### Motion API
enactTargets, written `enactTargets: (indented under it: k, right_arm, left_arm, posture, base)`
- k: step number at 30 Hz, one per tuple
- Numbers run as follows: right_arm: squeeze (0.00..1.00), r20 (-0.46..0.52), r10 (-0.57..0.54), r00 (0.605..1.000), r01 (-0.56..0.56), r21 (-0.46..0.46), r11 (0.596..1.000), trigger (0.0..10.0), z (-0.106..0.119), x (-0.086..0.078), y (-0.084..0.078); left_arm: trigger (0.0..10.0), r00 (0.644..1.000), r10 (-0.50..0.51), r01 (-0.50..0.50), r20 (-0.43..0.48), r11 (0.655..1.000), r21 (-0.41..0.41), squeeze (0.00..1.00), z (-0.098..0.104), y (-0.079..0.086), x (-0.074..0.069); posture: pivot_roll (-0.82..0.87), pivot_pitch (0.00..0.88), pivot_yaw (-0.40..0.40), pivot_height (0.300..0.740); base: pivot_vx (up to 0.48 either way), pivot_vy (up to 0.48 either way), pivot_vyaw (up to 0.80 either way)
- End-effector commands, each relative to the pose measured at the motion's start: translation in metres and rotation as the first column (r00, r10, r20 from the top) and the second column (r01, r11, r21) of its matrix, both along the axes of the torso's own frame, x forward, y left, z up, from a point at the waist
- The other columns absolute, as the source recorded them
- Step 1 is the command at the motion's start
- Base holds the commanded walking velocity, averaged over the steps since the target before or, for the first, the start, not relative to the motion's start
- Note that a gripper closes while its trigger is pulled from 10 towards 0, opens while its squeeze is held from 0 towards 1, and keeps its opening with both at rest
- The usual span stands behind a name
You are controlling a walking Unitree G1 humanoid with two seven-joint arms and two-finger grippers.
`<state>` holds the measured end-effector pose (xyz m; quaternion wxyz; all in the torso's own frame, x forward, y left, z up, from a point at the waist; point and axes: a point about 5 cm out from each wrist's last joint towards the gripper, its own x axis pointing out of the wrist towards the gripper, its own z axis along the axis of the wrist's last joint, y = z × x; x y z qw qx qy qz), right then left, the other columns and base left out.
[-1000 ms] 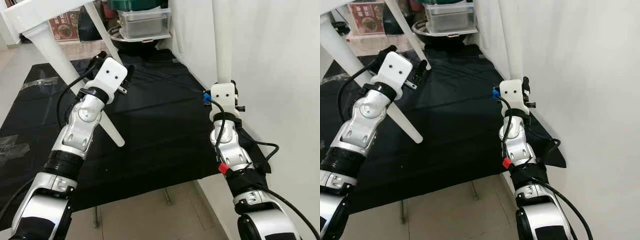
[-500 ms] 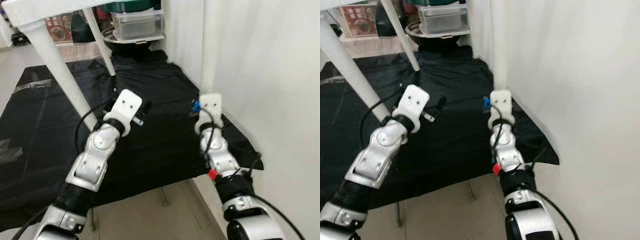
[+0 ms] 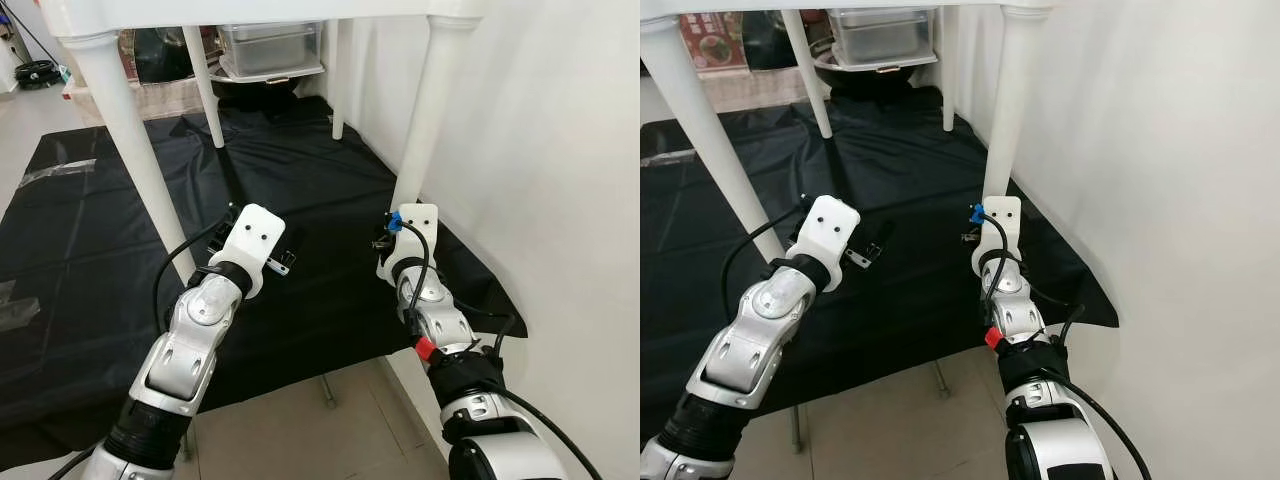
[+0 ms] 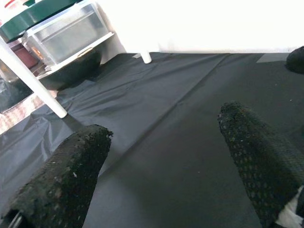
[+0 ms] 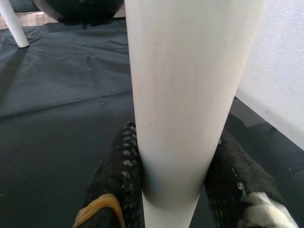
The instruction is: Building children table
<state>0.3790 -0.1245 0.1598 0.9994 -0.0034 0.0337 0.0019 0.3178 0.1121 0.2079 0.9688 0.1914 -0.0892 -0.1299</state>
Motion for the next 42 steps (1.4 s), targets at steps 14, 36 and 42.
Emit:
enactTargets:
  k: [14, 36, 42]
  right_arm:
    - [1.0, 0.103, 0.113, 0.988, -0.117, 0.035, 0.992, 10.0, 0.017, -0.003, 0.012]
    - [0.0, 0.156, 0.282, 0.947, -0.286, 0.008, 0.958, 10.0, -0.016, -0.083, -0.008]
    - [0.0, 0.103, 0.292, 0.951, -0.295, 0.014, 0.955, 10.0, -0.031, -0.098, -0.006]
  left_arm:
    - [10.0, 0.997, 0.032, -0.033, -0.072, 0.999, -0.016, 0.28, -0.018, 0.003, -0.015]
    - [10.0, 0.992, 0.088, -0.091, -0.093, 0.996, -0.024, 0.0, -0.052, 0.016, -0.064]
    - [10.0, 0.979, 0.118, -0.133, -0.167, 0.988, -0.08, 0.0, -0.074, 0.019, -0.089]
  posture:
    - [0.13, 0.068, -0.008, 0.74]
    - [0.1, 0.047, -0.011, 0.74]
    - [0.09, 0.026, -0.012, 0.74]
  base:
    - [0.0, 0.0, 0.0]
    - [0.0, 0.0, 0.0]
    - [0.0, 0.0, 0.0]
